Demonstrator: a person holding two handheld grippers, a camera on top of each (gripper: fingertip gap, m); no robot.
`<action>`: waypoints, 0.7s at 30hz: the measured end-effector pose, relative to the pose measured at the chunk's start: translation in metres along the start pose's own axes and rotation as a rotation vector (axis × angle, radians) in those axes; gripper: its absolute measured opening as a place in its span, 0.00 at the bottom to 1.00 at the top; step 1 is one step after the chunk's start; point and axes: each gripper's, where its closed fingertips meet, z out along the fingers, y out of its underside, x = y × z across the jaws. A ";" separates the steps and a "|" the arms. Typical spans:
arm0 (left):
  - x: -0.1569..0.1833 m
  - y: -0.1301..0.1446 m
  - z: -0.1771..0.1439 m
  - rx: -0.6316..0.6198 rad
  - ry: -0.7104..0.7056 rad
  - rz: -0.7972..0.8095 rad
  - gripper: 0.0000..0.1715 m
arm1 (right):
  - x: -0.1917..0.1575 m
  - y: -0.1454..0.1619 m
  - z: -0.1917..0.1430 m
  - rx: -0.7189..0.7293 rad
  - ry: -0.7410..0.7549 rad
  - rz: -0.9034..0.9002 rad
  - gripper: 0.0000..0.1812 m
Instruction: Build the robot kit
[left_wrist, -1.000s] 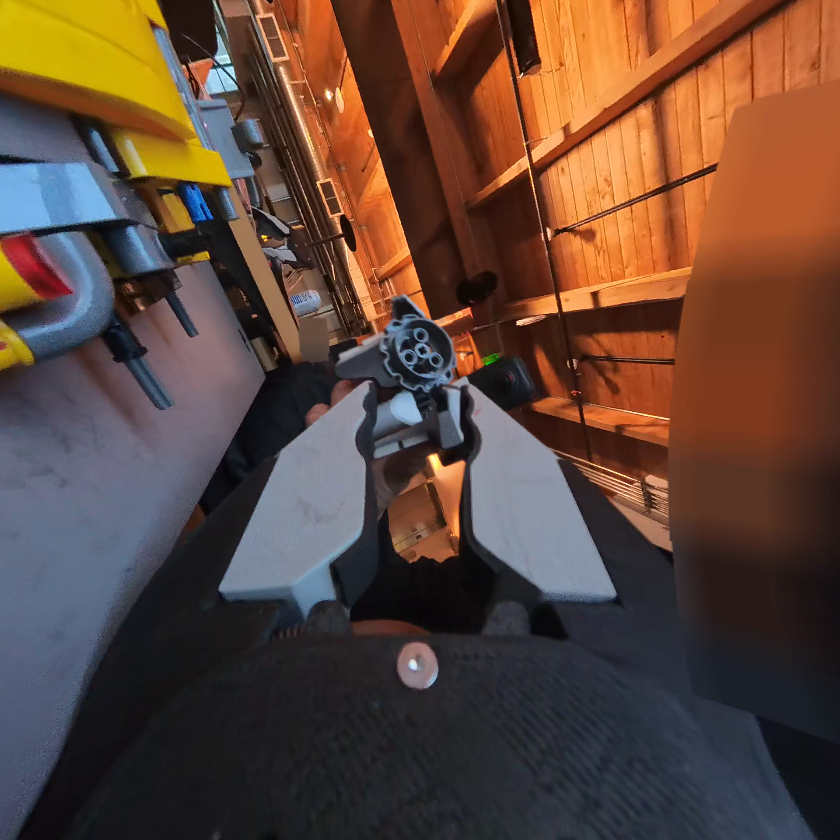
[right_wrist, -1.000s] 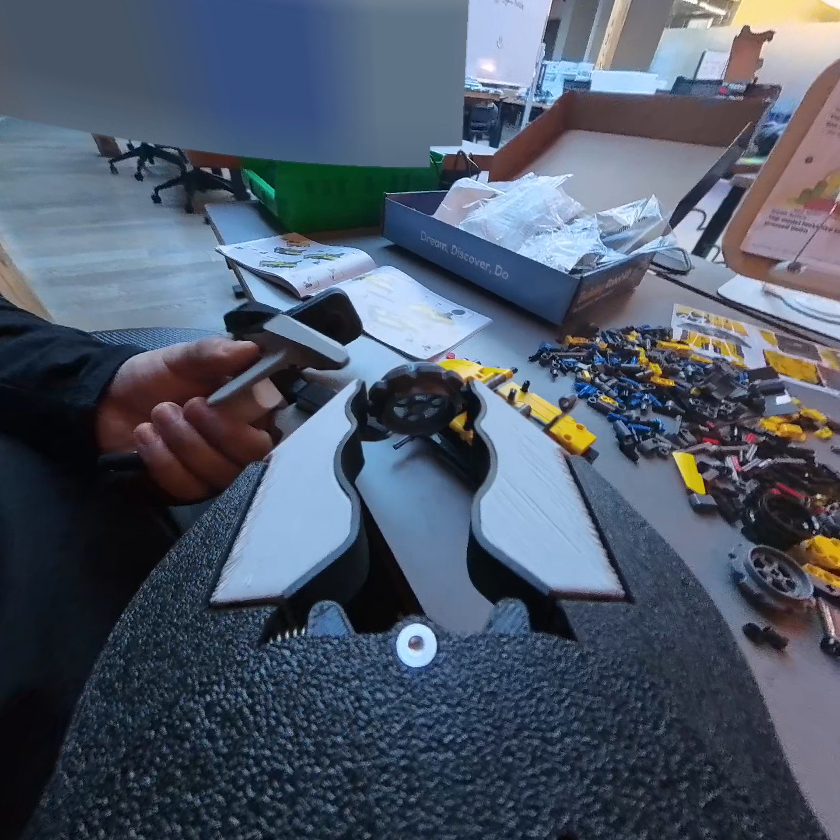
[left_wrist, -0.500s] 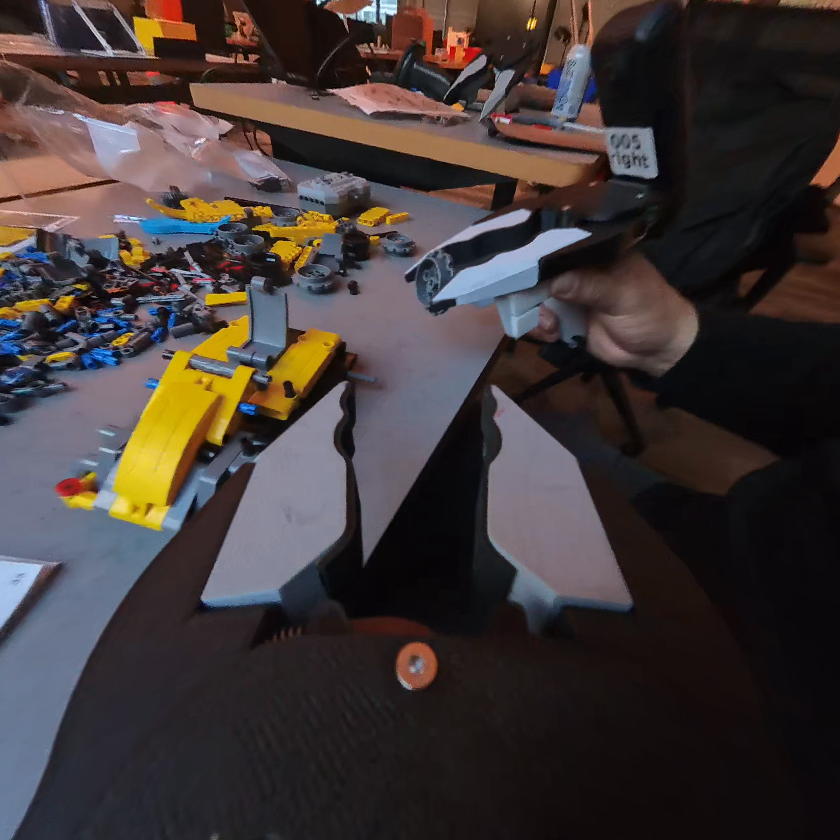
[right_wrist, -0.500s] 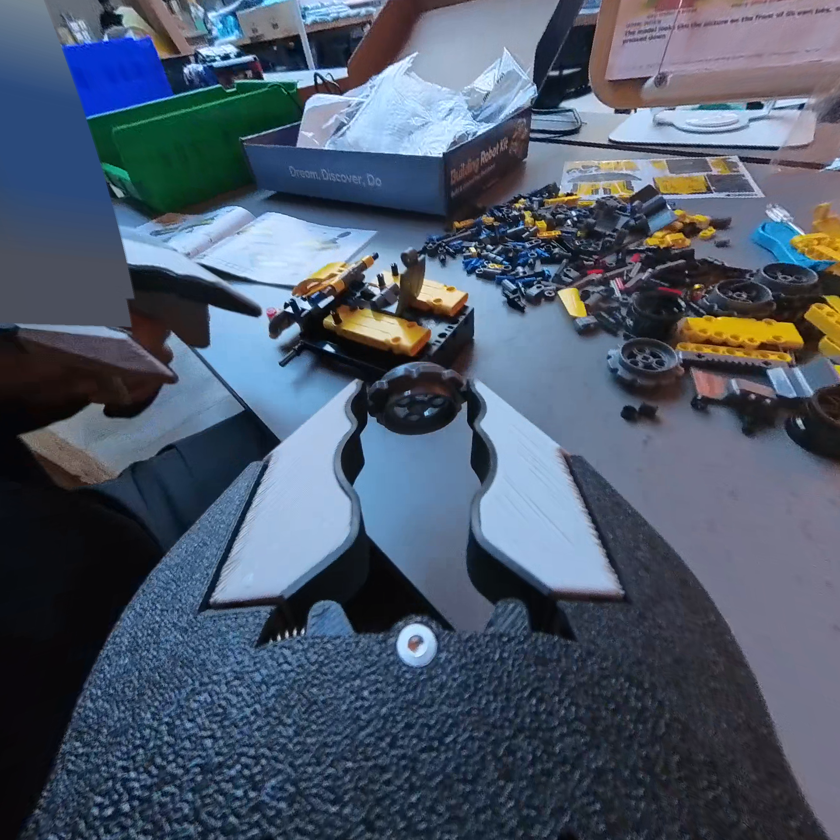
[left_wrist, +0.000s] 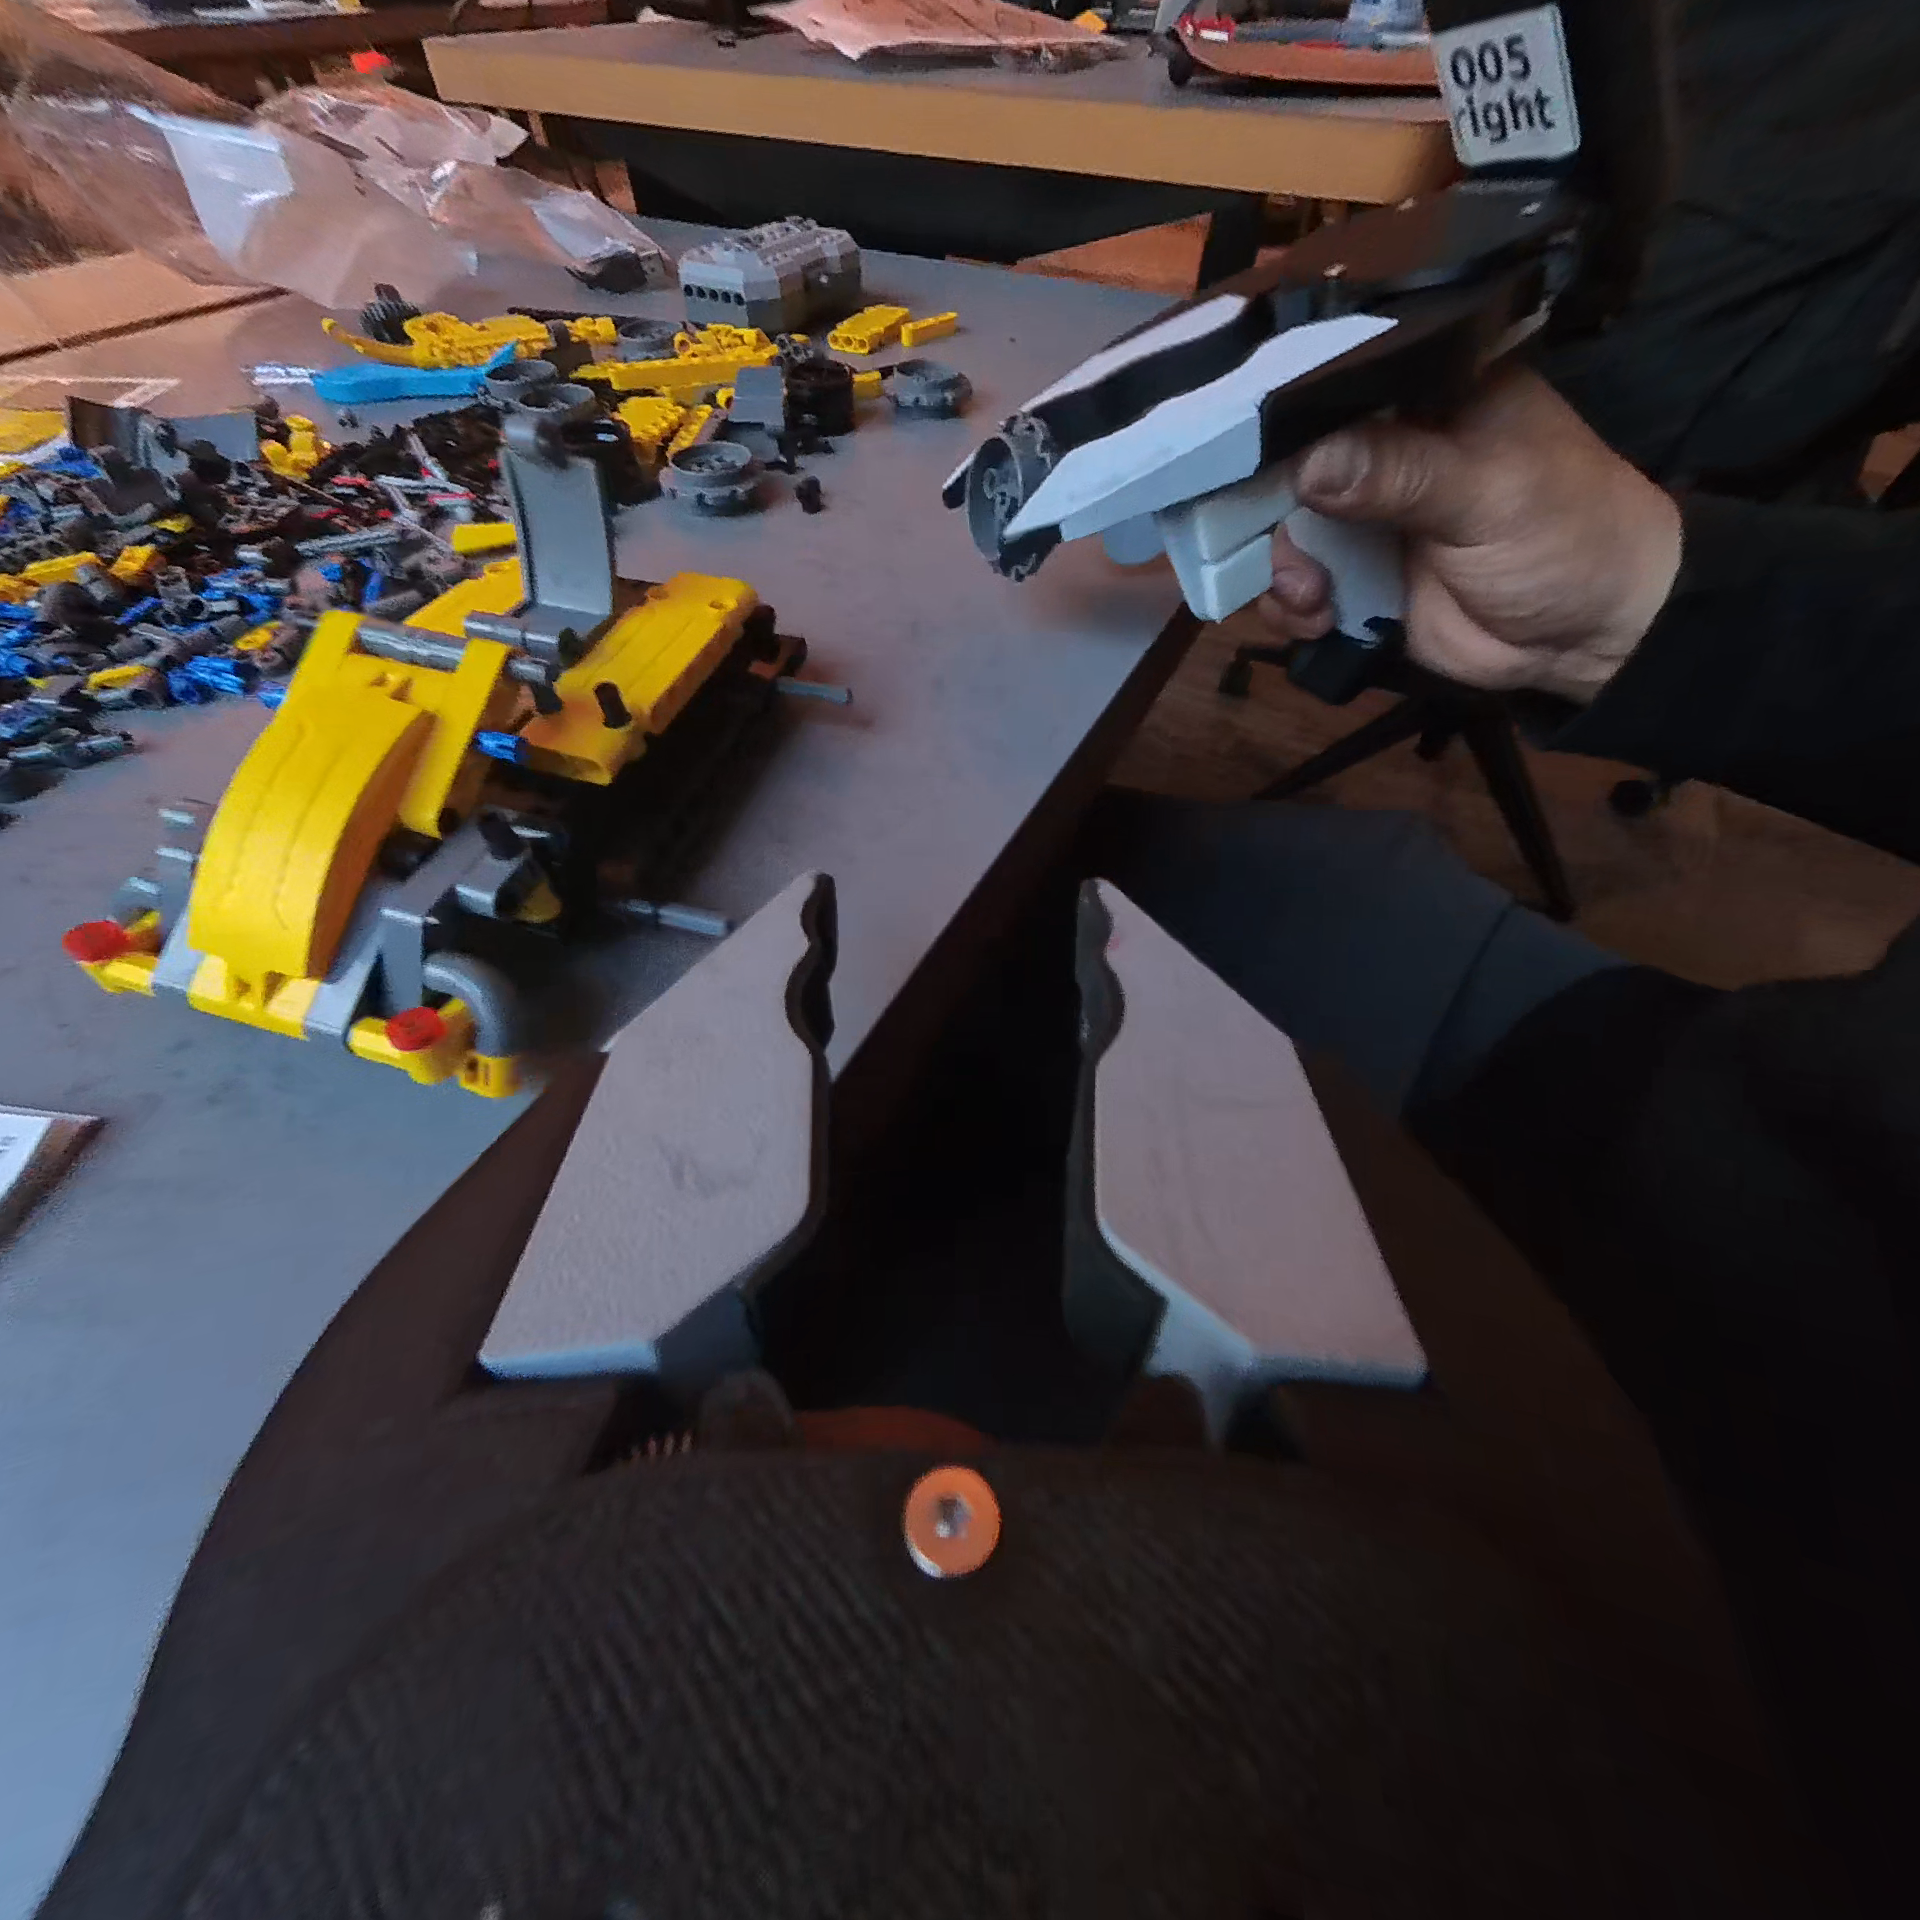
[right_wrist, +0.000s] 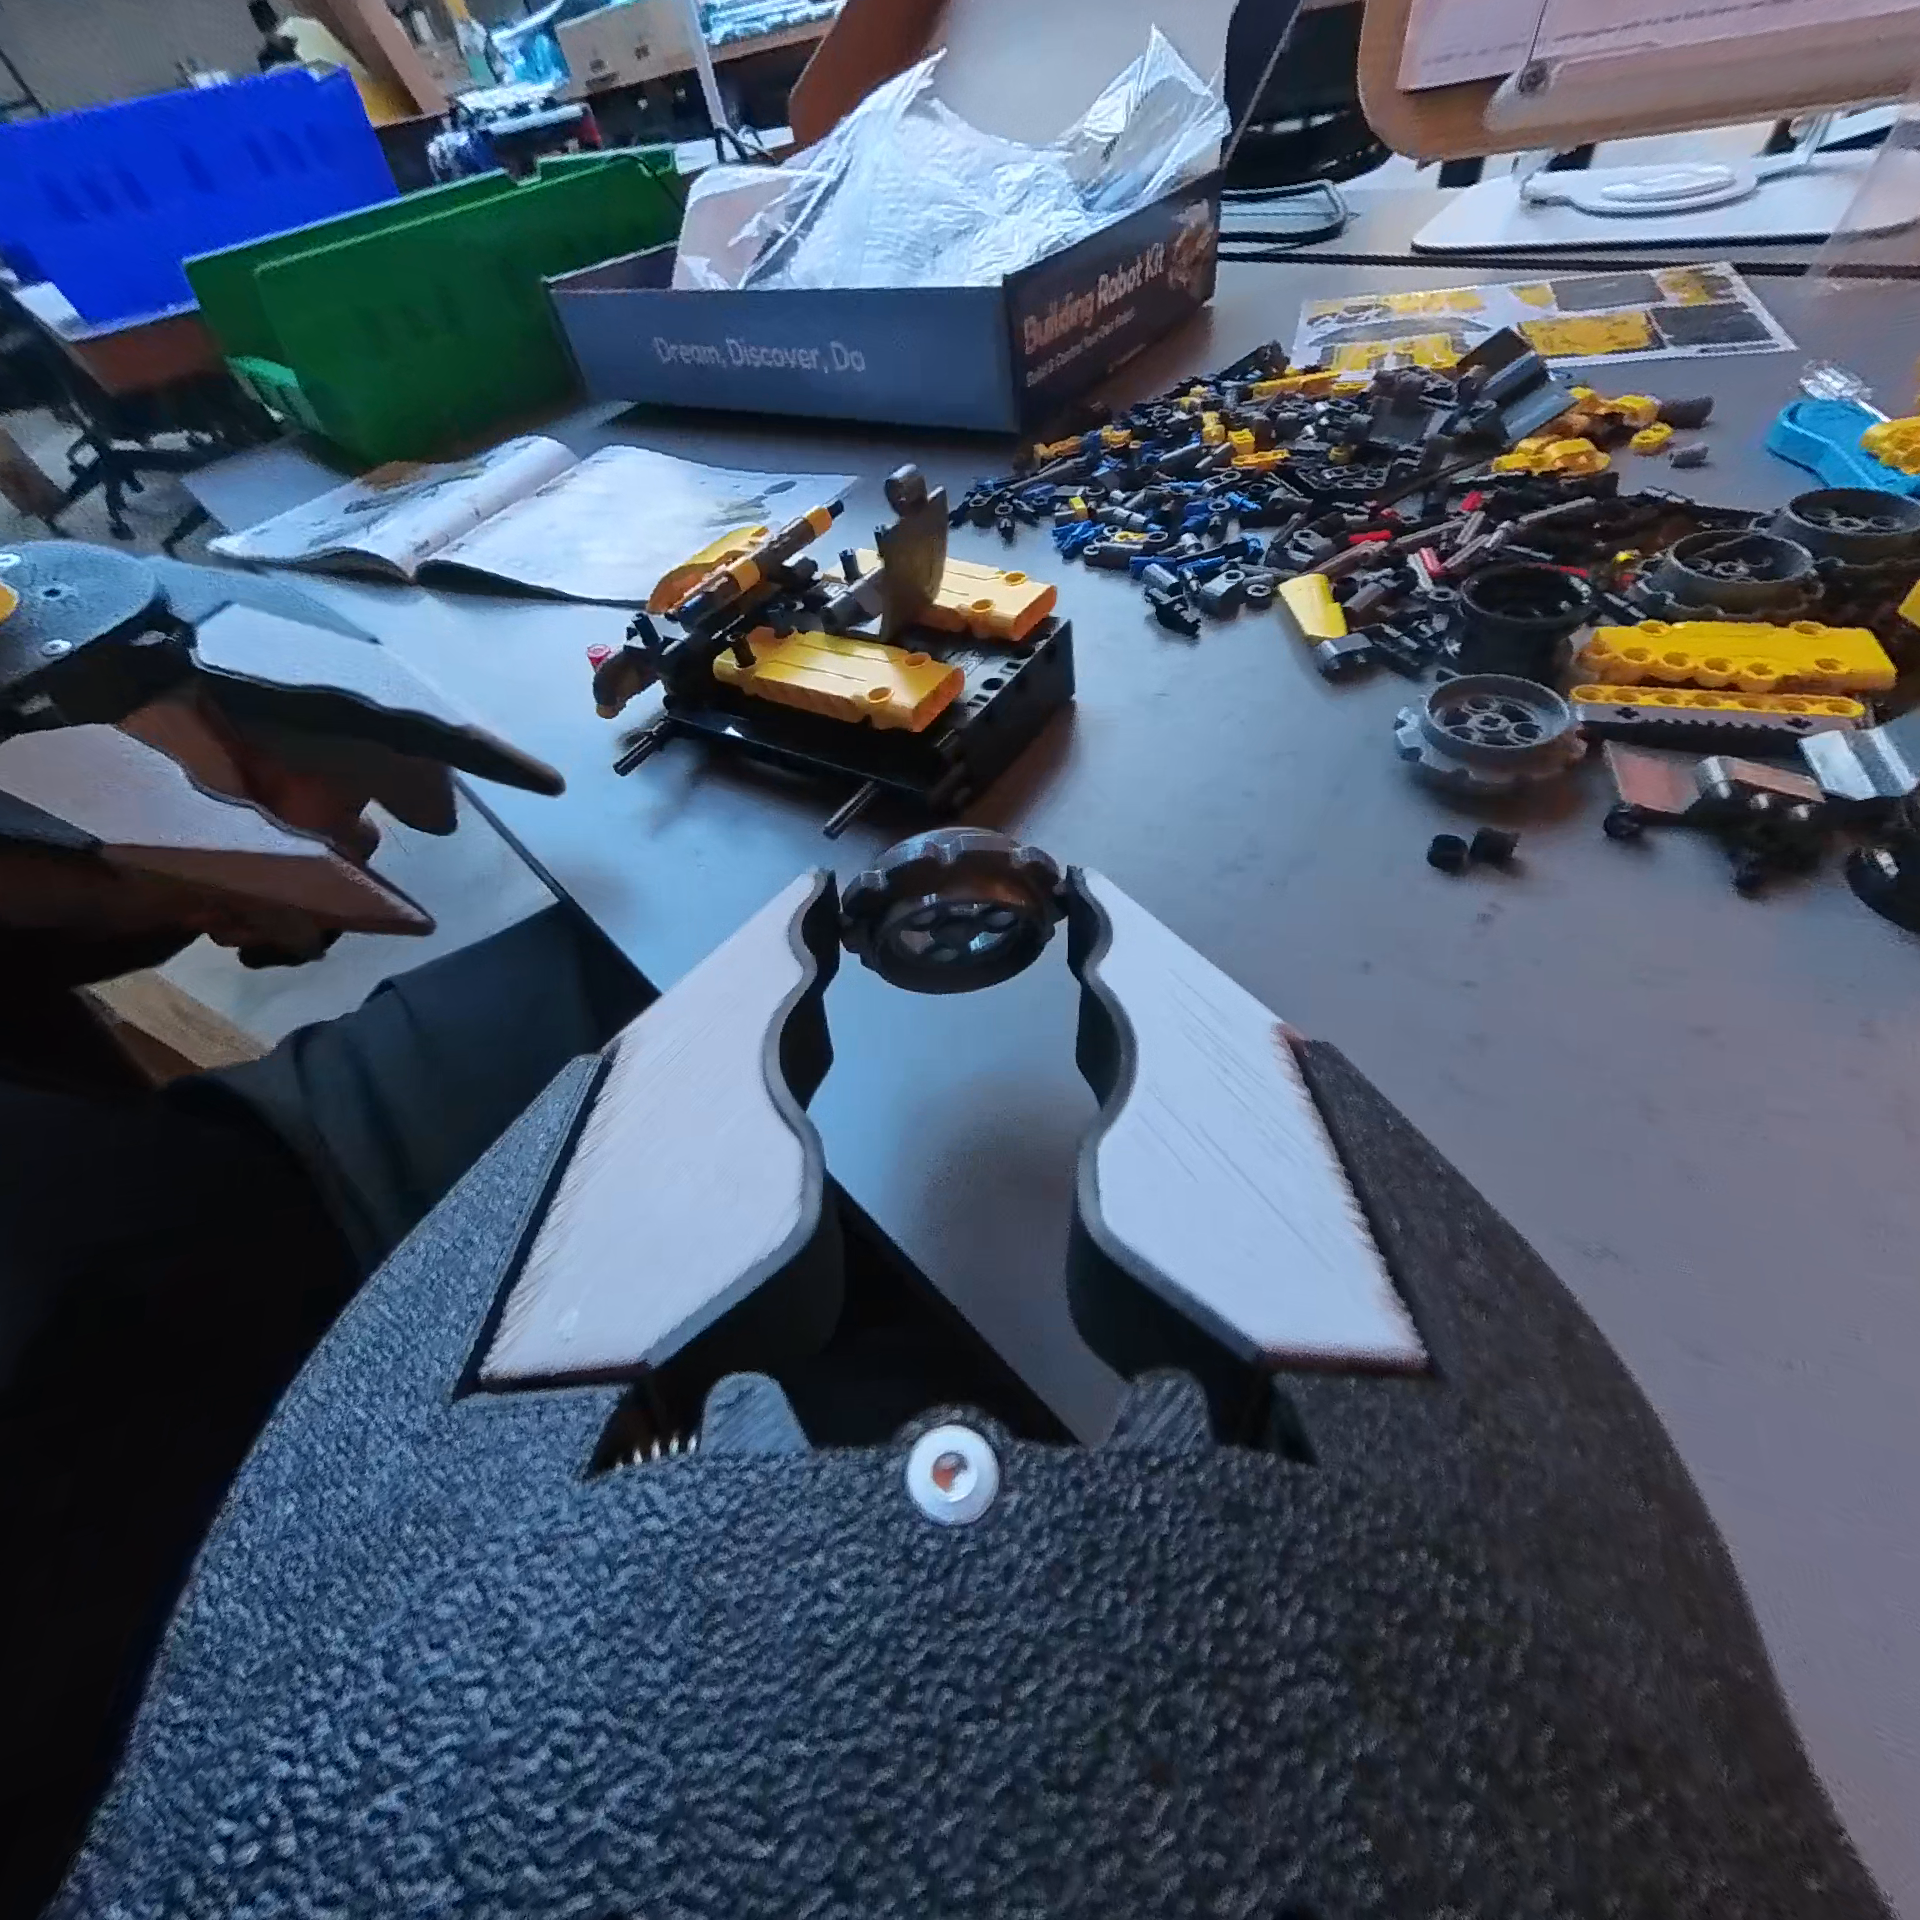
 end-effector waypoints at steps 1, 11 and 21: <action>0.001 0.003 0.001 -0.010 0.004 0.004 0.25 | 0.000 0.002 0.001 -0.006 0.004 -0.003 0.24; -0.002 0.005 -0.002 -0.006 0.037 -0.014 0.21 | 0.003 -0.003 0.005 0.047 0.002 0.016 0.24; -0.001 0.006 -0.002 -0.014 0.072 -0.031 0.20 | 0.003 -0.002 0.011 0.039 0.017 -0.044 0.24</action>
